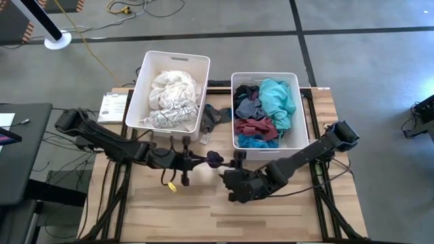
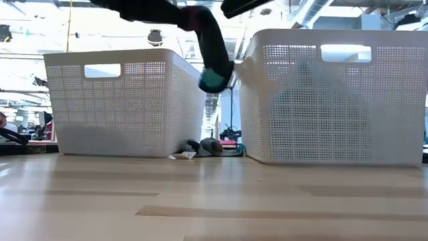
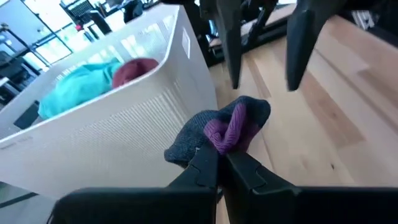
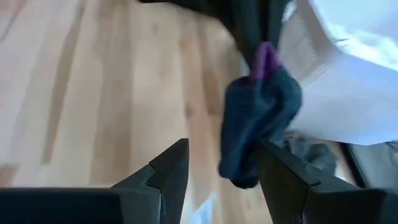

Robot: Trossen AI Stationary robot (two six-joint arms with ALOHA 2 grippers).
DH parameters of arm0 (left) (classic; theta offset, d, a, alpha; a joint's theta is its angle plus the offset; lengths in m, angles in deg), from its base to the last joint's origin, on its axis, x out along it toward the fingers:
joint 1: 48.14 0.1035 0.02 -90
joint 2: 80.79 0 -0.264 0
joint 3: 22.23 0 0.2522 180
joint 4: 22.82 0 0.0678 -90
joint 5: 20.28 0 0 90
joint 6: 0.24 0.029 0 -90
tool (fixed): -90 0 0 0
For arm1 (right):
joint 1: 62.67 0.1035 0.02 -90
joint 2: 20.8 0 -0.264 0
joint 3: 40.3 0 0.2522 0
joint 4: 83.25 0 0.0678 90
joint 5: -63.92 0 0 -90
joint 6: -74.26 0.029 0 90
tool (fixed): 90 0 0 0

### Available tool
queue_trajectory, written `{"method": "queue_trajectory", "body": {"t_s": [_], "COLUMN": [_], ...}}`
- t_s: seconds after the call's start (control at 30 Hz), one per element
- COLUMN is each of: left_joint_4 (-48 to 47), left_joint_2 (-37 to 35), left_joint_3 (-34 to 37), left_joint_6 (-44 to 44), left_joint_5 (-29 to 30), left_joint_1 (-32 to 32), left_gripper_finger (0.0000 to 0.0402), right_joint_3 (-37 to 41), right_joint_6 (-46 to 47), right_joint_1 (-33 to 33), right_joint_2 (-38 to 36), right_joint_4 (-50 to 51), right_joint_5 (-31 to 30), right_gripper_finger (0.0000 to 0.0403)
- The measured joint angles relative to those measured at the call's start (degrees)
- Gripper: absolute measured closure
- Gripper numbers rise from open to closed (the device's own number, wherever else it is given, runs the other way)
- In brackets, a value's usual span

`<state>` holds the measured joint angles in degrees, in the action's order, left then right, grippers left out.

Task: Sort clothes
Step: Put the dark blue sock into the right white laundry bin

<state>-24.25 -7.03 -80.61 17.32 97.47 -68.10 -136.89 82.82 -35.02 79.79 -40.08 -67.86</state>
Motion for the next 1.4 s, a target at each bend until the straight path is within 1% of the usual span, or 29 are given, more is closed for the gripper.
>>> {"method": "queue_trajectory", "body": {"t_s": [0.07,0.33,0.4,0.77,0.87,0.97,1.03,1.3,1.33,1.4], "left_joint_4": [0.0,1.6,2.0,5.1,5.1,5.2,5.2,5.2,5.1,5.1], "left_joint_2": [-0.9,-1.9,-1.9,-1.9,-1.9,-1.9,-1.9,-1.9,-1.9,-1.9], "left_joint_3": [0.0,0.0,0.0,0.0,0.0,0.0,0.0,0.0,0.0,0.0], "left_joint_6": [0.3,1.9,2.3,4.6,5.1,5.4,5.4,5.8,5.8,5.8], "left_joint_5": [0.0,1.0,1.0,0.7,0.7,0.7,0.7,0.6,0.6,0.6], "left_joint_1": [0.0,0.0,0.0,-1.2,-1.5,-1.7,-1.8,-1.8,-1.9,-2.1], "left_gripper_finger": [0.0401,0.0401,0.0401,0.0401,0.0401,0.0401,0.0401,0.0398,0.0396,0.0394], "right_joint_3": [0.0,0.0,0.0,0.0,0.0,0.0,0.0,0.0,0.0,0.0], "right_joint_6": [-0.1,-2.9,-3.0,-1.6,-1.5,-1.5,-1.5,-2.5,-2.8,-3.0], "right_joint_1": [-0.3,-1.2,-1.4,-4.7,-5.3,-5.3,-5.3,-5.3,-5.5,-6.0], "right_joint_2": [0.0,0.0,0.0,0.0,0.0,0.0,0.0,0.0,0.0,0.0], "right_joint_4": [-1.5,-6.7,-7.1,-7.2,-7.2,-7.2,-7.2,-6.6,-6.6,-6.6], "right_joint_5": [-1.1,-1.2,-2.2,-2.3,-2.2,-2.2,-2.2,-0.9,-0.1,1.4], "right_gripper_finger": [0.0205,0.0205,0.0205,0.0205,0.0212,0.0232,0.0254,0.0379,0.0389,0.0393]}}
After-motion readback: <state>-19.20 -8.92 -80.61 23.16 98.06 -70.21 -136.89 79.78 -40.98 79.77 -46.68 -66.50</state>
